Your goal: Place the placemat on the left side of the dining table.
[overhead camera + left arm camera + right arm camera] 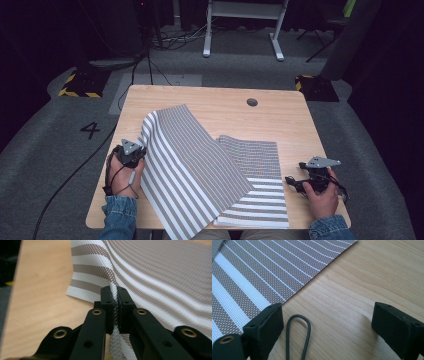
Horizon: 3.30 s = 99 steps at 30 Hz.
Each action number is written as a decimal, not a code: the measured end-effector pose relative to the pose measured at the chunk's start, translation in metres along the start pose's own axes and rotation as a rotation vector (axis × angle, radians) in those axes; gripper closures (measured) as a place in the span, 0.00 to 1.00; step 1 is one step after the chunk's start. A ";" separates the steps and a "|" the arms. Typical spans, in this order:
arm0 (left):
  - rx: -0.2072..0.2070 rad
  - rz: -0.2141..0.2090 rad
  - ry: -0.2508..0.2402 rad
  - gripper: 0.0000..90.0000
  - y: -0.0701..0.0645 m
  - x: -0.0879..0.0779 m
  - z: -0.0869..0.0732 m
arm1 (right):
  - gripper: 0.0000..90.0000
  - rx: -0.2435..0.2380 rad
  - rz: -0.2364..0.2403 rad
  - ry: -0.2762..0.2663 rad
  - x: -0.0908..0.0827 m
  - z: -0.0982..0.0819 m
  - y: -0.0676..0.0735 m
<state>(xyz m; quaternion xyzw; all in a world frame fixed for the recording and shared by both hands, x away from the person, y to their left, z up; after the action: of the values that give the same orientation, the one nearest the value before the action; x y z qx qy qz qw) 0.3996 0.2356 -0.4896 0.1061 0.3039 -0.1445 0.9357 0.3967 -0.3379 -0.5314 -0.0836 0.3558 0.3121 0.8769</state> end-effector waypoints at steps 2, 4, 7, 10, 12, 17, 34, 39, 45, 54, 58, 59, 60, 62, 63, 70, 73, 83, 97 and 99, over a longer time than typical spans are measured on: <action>0.018 -0.002 -0.025 0.95 0.002 -0.004 0.009 | 0.12 0.000 0.000 0.000 0.000 0.000 0.000; 0.040 -0.012 -0.046 0.95 0.006 -0.003 0.018 | 0.12 0.000 0.000 0.000 0.000 0.000 0.000; 0.083 0.015 -0.040 0.95 0.017 0.005 0.036 | 0.12 0.000 0.001 0.000 0.000 0.000 0.000; 0.139 0.047 -0.051 0.95 0.028 0.017 0.060 | 0.12 -0.003 0.002 0.000 0.000 0.000 -0.001; 0.163 0.060 -0.067 0.95 0.038 0.035 0.078 | 0.12 -0.004 0.001 0.001 0.001 0.001 -0.001; 0.107 -0.002 -0.188 0.62 0.050 0.074 0.103 | 0.12 -0.003 0.000 0.000 0.001 0.000 -0.001; 0.068 -0.111 -0.189 0.46 -0.008 0.023 0.058 | 0.12 -0.006 0.002 0.002 -0.001 0.000 0.001; 0.042 -0.121 -0.160 0.44 -0.024 0.000 0.030 | 0.12 -0.006 0.002 0.002 0.000 0.000 0.001; 0.042 -0.111 -0.131 0.43 -0.034 -0.018 0.009 | 0.12 -0.006 0.003 0.002 -0.001 0.000 0.001; -0.033 -0.089 -0.072 0.40 -0.033 -0.040 -0.027 | 0.12 -0.011 0.007 0.003 0.000 0.000 0.001; -0.073 -0.036 -0.030 0.40 -0.021 -0.048 -0.048 | 0.12 -0.014 0.009 0.004 0.000 0.000 0.001; -0.078 -0.017 -0.019 0.39 -0.017 -0.049 -0.053 | 0.11 -0.017 0.010 0.005 0.000 0.000 0.000; -0.082 -0.005 -0.008 0.39 -0.014 -0.050 -0.057 | 0.11 -0.016 0.014 0.004 0.000 0.000 0.001; -0.092 0.021 0.032 0.38 -0.007 -0.050 -0.066 | 0.11 -0.020 0.014 0.007 0.000 0.000 0.000; -0.093 0.028 0.040 0.37 -0.005 -0.050 -0.069 | 0.11 -0.016 0.015 0.007 0.001 0.001 0.001; -0.103 0.022 0.128 0.33 -0.002 -0.040 -0.081 | 0.11 -0.018 0.017 0.005 0.001 0.001 0.001; -0.121 0.029 0.146 0.30 -0.001 -0.039 -0.082 | 0.11 -0.018 0.017 0.005 0.001 0.001 0.001; -0.146 0.045 0.160 0.30 -0.002 -0.036 -0.079 | 0.11 -0.018 0.016 0.006 0.001 0.001 0.001; -0.115 -0.042 0.093 0.88 -0.009 -0.032 -0.072 | 0.11 -0.021 0.016 0.006 0.001 0.001 0.002; -0.118 -0.021 0.080 0.92 -0.007 -0.034 -0.072 | 0.11 -0.023 0.017 0.006 0.001 0.001 0.002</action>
<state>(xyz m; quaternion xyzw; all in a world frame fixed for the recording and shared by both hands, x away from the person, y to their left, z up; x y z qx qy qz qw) 0.3327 0.2570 -0.5270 0.0530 0.3503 -0.1320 0.9258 0.3966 -0.3356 -0.5314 -0.0916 0.3557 0.3236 0.8720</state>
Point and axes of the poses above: each handheld gripper's, and its own axes: x roughly forward along the jaws, z roughly out of its top, y roughly to its left, the point moved 4 cm from there along x, roughly forward along the jaws, and after that the axes turned 6 degrees about x, right-handed, at the moved point
